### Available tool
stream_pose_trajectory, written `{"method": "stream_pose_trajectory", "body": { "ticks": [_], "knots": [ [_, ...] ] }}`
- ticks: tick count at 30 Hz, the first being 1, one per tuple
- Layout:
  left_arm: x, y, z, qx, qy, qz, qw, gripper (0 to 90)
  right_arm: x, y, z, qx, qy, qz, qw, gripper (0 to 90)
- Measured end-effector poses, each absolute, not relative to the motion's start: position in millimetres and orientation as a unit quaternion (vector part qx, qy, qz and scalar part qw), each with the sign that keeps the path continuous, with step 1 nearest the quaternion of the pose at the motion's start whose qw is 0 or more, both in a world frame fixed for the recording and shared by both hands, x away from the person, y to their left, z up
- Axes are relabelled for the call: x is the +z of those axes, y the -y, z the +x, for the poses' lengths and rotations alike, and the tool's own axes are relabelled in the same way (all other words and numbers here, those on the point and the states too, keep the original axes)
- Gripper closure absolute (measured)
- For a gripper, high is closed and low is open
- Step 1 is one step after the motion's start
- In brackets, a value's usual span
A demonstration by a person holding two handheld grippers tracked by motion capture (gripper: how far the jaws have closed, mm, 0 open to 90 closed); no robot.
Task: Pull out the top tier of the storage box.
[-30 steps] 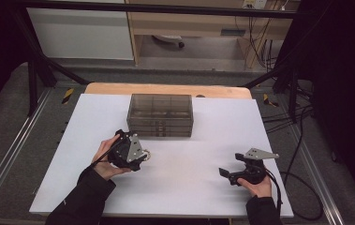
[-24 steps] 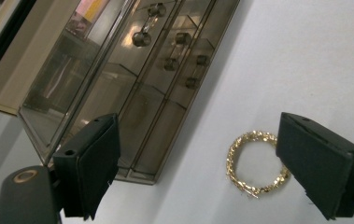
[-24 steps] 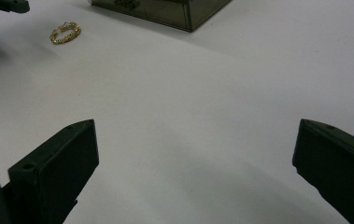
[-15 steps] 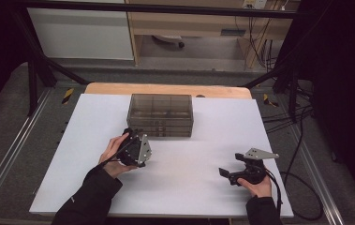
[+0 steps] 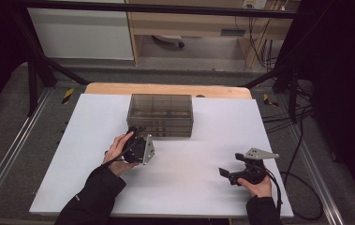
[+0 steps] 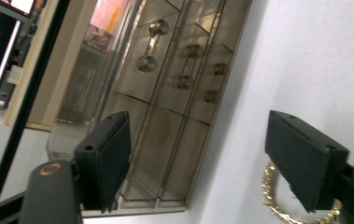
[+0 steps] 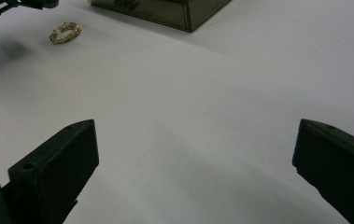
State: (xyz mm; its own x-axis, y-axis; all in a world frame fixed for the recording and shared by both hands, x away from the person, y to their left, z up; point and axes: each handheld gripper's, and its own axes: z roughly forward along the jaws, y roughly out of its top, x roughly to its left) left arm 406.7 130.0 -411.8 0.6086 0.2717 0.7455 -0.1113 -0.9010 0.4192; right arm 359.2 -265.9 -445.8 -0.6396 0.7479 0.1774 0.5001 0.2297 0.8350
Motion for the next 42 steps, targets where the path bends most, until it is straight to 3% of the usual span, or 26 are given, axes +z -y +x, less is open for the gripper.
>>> {"method": "stream_pose_trajectory", "body": {
  "ticks": [42],
  "knots": [
    [-430.1, -99.7, 420.6, 0.565, 0.043, 0.810, 0.151, 59.5, -445.4, 266.5, 359.5, 0.471, -0.774, 0.402, 0.133, 1.1]
  ]
}}
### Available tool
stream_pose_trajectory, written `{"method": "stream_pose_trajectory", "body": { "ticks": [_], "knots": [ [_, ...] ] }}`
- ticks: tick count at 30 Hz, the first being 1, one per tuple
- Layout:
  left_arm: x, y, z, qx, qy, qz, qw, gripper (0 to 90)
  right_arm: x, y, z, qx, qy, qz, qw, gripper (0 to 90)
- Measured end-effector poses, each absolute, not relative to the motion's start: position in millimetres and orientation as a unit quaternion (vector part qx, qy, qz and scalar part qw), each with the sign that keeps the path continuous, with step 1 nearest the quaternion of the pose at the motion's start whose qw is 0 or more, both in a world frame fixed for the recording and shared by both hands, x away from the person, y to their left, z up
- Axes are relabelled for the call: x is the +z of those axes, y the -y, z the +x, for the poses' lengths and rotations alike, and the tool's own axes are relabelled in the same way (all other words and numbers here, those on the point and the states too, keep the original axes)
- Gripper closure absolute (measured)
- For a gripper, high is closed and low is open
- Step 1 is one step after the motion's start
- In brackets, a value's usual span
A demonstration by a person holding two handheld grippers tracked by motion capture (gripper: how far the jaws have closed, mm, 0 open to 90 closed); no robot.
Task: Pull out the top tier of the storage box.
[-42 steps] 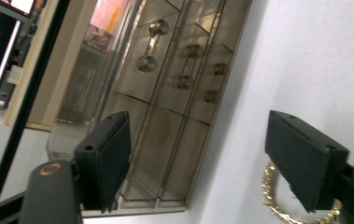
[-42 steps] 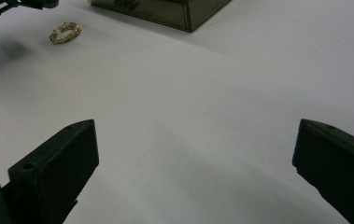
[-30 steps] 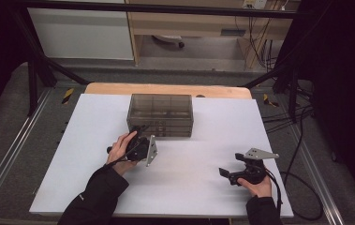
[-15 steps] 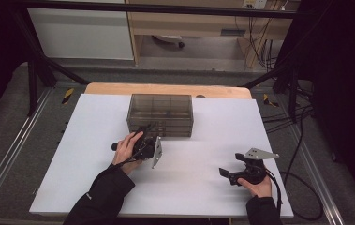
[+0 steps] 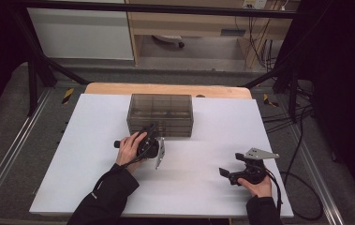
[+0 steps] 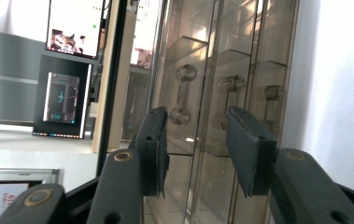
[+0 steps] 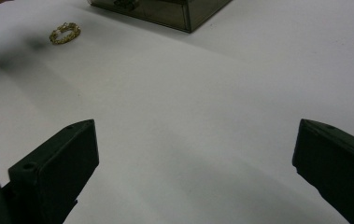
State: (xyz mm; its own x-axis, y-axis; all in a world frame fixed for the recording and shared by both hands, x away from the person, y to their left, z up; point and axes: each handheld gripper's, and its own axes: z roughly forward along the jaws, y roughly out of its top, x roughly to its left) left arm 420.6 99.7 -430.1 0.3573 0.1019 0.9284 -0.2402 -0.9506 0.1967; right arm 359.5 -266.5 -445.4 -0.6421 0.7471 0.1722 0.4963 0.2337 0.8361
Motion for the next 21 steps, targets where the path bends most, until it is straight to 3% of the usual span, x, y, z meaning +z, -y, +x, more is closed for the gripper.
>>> {"method": "stream_pose_trajectory", "body": {
  "ticks": [21],
  "knots": [
    [-440.2, -93.6, 425.4, 0.614, 0.053, 0.779, 0.119, 72.9, -445.4, 266.3, 359.2, 0.472, -0.774, 0.401, 0.133, 1.2]
  ]
}}
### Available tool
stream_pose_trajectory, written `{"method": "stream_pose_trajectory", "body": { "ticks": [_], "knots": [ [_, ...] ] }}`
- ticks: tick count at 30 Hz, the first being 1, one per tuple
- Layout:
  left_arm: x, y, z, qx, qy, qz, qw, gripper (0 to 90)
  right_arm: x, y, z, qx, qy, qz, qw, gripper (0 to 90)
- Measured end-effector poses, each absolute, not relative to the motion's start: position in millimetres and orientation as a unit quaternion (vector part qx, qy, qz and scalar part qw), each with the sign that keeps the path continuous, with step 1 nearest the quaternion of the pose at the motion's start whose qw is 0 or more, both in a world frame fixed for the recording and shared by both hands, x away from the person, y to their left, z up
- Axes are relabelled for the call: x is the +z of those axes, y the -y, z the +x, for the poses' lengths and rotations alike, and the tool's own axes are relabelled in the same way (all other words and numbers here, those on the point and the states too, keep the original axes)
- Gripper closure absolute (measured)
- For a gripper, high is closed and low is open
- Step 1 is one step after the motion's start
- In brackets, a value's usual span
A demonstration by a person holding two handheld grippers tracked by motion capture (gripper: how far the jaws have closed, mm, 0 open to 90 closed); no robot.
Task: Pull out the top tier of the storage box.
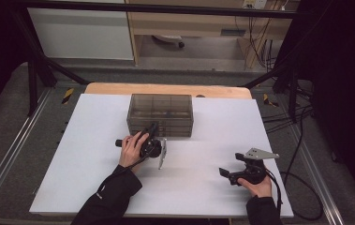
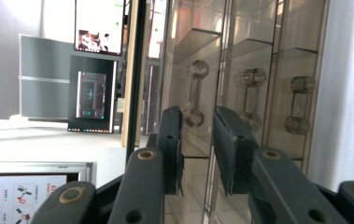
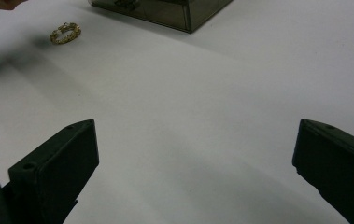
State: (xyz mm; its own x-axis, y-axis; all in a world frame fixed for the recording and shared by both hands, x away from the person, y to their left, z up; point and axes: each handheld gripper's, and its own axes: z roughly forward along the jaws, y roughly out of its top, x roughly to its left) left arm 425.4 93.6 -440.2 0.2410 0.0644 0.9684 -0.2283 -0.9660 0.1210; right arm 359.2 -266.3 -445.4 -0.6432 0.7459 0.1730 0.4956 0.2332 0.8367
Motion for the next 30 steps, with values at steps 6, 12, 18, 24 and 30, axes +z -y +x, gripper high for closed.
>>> {"method": "stream_pose_trajectory", "body": {
  "ticks": [6, 12, 18, 24, 30],
  "knots": [
    [-442.4, -91.7, 425.4, 0.625, 0.059, 0.770, 0.112, 76.1, -445.6, 266.1, 359.3, 0.472, -0.774, 0.401, 0.133, 1.1],
    [-446.0, -91.5, 425.0, 0.636, 0.062, 0.762, 0.107, 79.3, -445.3, 266.4, 359.2, 0.473, -0.773, 0.401, 0.134, 1.2],
    [-448.2, -90.7, 424.6, 0.644, 0.068, 0.756, 0.099, 79.7, -445.3, 266.3, 359.2, 0.472, -0.774, 0.401, 0.134, 1.2],
    [-450.5, -89.8, 424.5, 0.651, 0.073, 0.750, 0.093, 79.9, -445.5, 266.1, 359.3, 0.472, -0.774, 0.400, 0.134, 1.2],
    [-452.5, -88.8, 423.7, 0.658, 0.076, 0.745, 0.083, 80.4, -445.5, 266.2, 359.3, 0.472, -0.774, 0.401, 0.134, 1.2]
  ]
}}
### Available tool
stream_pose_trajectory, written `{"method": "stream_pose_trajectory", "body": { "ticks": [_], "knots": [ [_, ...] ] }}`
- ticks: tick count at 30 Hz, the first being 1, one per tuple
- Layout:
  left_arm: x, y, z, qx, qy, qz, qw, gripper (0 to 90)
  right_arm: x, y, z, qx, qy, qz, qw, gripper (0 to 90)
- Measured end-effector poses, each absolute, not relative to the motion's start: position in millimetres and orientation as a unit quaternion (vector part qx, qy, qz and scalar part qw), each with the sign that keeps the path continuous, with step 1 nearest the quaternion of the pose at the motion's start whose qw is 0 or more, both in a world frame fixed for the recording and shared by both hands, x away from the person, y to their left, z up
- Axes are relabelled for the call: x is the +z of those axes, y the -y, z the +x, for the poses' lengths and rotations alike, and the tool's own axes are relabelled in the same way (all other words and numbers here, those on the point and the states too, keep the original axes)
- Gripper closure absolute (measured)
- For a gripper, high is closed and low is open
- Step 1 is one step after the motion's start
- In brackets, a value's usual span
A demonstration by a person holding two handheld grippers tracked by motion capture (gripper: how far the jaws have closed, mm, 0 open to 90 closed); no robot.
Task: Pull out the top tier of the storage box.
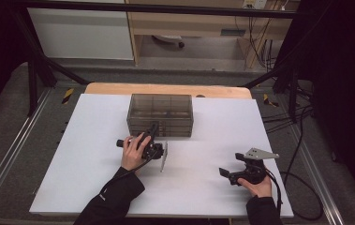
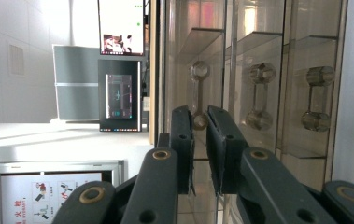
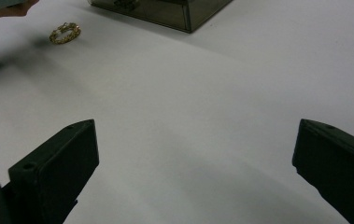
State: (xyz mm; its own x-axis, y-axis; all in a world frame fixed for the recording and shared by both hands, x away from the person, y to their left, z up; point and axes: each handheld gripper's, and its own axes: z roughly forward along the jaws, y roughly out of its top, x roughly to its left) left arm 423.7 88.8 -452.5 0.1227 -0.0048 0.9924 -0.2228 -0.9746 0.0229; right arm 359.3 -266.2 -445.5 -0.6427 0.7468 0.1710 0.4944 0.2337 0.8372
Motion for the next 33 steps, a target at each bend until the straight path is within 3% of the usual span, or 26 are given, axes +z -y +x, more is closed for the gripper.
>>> {"method": "stream_pose_trajectory", "body": {
  "ticks": [33],
  "knots": [
    [-455.2, -90.8, 414.0, 0.666, 0.089, 0.736, 0.079, 81.0, -444.9, 266.9, 359.1, 0.472, -0.773, 0.401, 0.135, 1.2]
  ]
}}
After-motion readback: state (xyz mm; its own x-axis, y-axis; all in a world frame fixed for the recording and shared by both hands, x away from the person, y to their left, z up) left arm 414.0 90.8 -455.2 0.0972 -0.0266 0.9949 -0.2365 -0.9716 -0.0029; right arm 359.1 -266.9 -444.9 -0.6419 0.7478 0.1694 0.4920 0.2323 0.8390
